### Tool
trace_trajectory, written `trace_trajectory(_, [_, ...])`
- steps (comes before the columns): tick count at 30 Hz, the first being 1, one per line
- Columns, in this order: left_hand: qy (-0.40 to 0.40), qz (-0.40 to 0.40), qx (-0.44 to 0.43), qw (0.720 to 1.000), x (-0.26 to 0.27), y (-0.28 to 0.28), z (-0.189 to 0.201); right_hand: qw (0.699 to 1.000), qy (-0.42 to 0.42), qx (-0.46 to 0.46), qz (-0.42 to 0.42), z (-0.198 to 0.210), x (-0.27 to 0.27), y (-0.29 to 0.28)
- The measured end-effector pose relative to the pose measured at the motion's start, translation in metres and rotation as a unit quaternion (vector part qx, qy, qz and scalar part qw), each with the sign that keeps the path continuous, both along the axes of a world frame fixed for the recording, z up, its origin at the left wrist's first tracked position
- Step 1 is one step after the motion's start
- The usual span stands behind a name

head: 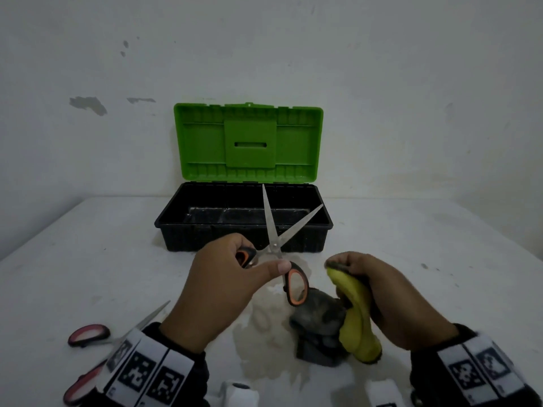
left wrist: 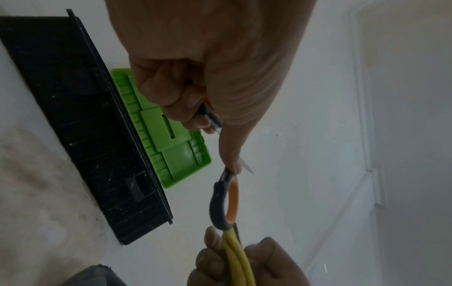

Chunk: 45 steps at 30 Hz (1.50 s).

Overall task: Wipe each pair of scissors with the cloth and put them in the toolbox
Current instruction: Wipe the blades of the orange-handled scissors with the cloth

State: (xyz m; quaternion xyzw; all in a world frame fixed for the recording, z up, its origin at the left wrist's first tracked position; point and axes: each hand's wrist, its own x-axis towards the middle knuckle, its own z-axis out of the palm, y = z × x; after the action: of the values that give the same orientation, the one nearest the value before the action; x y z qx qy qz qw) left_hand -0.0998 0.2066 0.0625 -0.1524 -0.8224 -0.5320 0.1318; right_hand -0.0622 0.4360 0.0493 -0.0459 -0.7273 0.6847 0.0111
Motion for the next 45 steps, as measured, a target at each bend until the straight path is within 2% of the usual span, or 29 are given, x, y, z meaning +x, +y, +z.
trace_trajectory(1, [0.001,0.003,-0.002,1.000,0.000,0.000,-0.001,0.999,-0.034,-0.031,-0.020,0.002,-0.001,0.004])
trace_trajectory(4, [-0.010,0.011,-0.019,1.000,0.002,-0.001,-0.003,0.998,-0.037,0.017,-0.037,0.002,-0.006,0.014])
trace_trajectory(6, [-0.023,0.013,-0.034,0.999,0.004,-0.001,-0.005,0.998,-0.006,0.042,-0.047,0.001,-0.008,0.015])
trace_trajectory(9, [-0.038,0.019,-0.035,0.998,0.007,0.001,-0.006,0.994,0.062,0.003,-0.087,0.001,-0.008,0.010])
trace_trajectory(11, [-0.041,0.026,-0.042,0.998,0.010,0.003,-0.006,0.985,0.120,0.017,-0.127,0.002,-0.006,0.004])
trace_trajectory(14, [-0.042,0.030,-0.041,0.998,0.012,0.007,-0.007,0.967,0.192,0.071,-0.153,0.006,0.000,-0.013])
trace_trajectory(19, [-0.036,0.034,-0.081,0.995,0.015,0.014,-0.009,0.939,0.259,0.184,-0.132,0.005,0.005,-0.047])
trace_trajectory(24, [-0.035,0.048,-0.109,0.992,0.016,0.019,-0.009,0.928,0.253,0.213,-0.172,-0.005,0.000,-0.058])
trace_trajectory(30, [-0.021,0.057,-0.137,0.989,0.015,0.020,-0.010,0.947,0.205,0.175,-0.173,-0.008,-0.002,-0.063])
trace_trajectory(36, [-0.010,0.052,-0.141,0.989,0.015,0.021,-0.008,0.929,0.235,0.170,-0.228,-0.002,-0.007,-0.058])
trace_trajectory(41, [-0.016,0.053,-0.141,0.988,0.013,0.019,-0.009,0.934,0.224,0.180,-0.213,0.001,-0.005,-0.059])
trace_trajectory(45, [-0.013,0.054,-0.134,0.989,0.015,0.021,-0.010,0.932,0.220,0.149,-0.248,0.007,-0.008,-0.052])
